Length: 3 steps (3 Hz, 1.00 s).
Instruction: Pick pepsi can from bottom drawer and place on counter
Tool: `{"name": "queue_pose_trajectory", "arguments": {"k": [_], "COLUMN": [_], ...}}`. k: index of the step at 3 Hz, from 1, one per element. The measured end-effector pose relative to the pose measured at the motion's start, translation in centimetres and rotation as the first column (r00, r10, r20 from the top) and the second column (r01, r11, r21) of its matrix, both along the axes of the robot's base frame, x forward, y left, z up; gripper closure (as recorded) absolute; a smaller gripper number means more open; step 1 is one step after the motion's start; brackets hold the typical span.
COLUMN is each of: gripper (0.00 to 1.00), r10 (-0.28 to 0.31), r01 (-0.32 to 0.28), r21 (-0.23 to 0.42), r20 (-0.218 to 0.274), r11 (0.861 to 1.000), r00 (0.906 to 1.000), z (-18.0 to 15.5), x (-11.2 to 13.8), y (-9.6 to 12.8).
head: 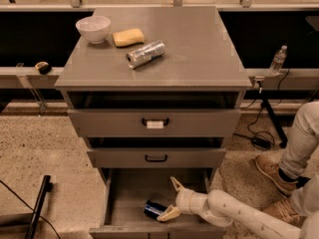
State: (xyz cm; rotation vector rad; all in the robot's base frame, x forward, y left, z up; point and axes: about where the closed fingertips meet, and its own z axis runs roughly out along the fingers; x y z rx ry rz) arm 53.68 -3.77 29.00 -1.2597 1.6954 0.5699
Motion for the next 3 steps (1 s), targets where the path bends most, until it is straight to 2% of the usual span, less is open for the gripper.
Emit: {"name": "queue_pose_trajectory", "arguments": {"k": [1, 2, 3], "gripper": [0.00, 0.00, 0.00], "r10": [-0.056, -0.077, -0.080], "r01": [0.055, 0.073, 0.067], "r21": [-0.072, -0.119, -0.136], "r20": [-0.011, -0.030, -0.085], "r11": [0.996, 0.990, 0.988], "r00": [0.9984, 0.9966, 0.9932], "z": [-3.1, -5.9, -9.7], "x": [1.2, 2.1, 2.0], "y": [0.9, 1.4, 1.4]}}
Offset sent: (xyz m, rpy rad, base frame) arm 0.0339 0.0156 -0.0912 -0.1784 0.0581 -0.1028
